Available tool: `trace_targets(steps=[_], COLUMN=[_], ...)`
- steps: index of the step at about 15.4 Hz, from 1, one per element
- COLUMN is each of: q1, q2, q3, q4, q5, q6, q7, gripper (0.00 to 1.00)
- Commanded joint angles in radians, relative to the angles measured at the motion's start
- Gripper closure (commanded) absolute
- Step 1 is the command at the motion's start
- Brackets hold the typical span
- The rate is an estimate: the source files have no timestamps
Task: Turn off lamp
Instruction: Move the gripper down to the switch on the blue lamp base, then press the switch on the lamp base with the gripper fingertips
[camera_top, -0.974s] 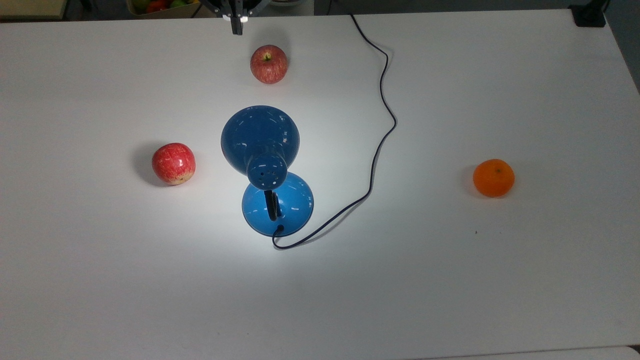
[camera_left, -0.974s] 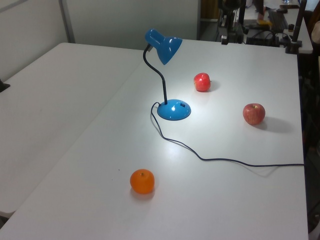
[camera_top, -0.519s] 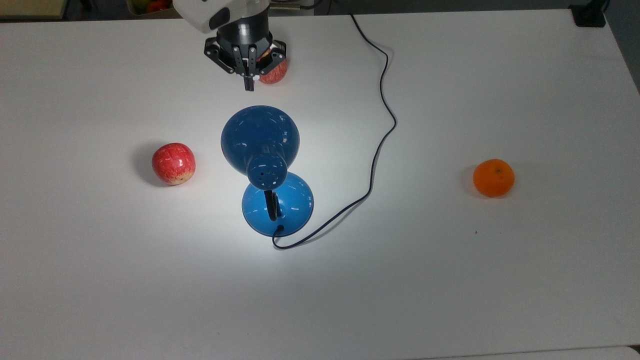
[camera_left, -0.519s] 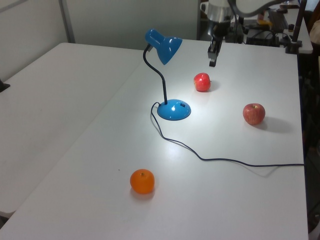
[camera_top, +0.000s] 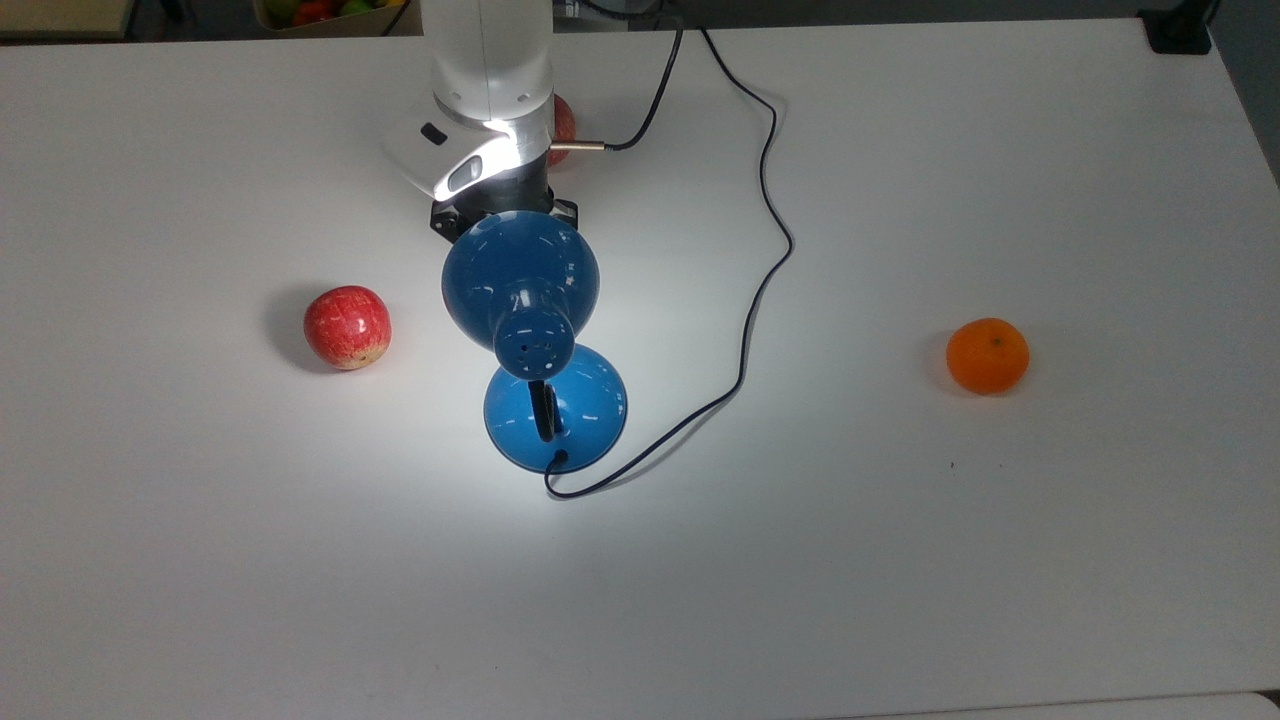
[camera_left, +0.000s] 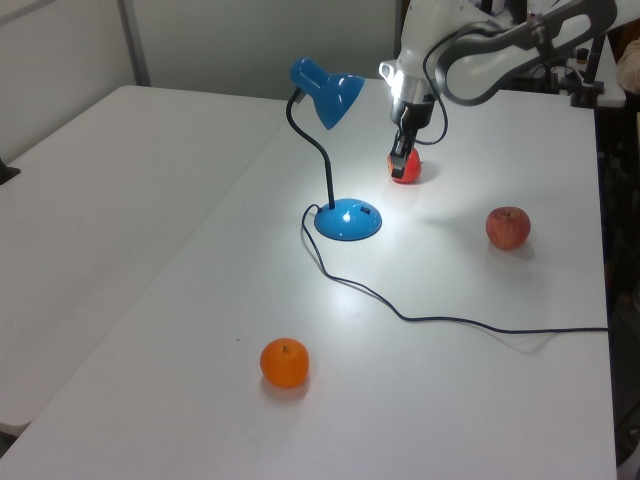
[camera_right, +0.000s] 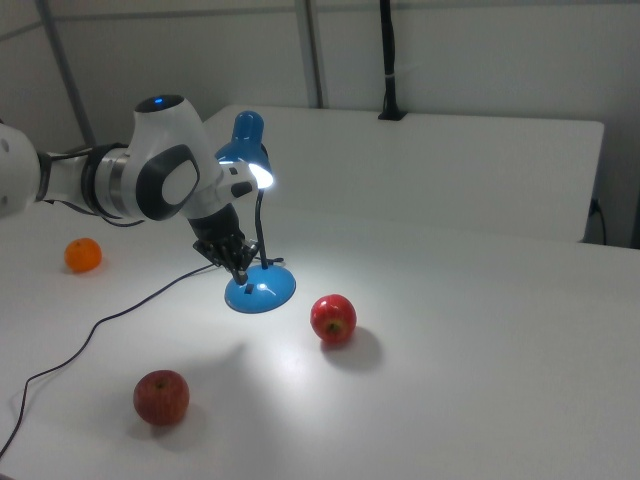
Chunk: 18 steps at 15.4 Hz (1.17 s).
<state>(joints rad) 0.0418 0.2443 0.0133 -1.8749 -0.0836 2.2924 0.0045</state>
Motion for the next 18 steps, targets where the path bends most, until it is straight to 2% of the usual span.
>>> trace_targets(steps=[1,9,18], q1=[0.023,0.046,0.046], q2=[0.03,0.099,0.119], q3=[-0.001,0.001,-0.001], q4=[-0.065,-0.076,-0.076], q5=[-0.051,-0.051,-0.051], q6=[0.165,0.377,0.388], q7=[-0.017,-0.006,0.003], gripper=[1.0,1.0,1.0])
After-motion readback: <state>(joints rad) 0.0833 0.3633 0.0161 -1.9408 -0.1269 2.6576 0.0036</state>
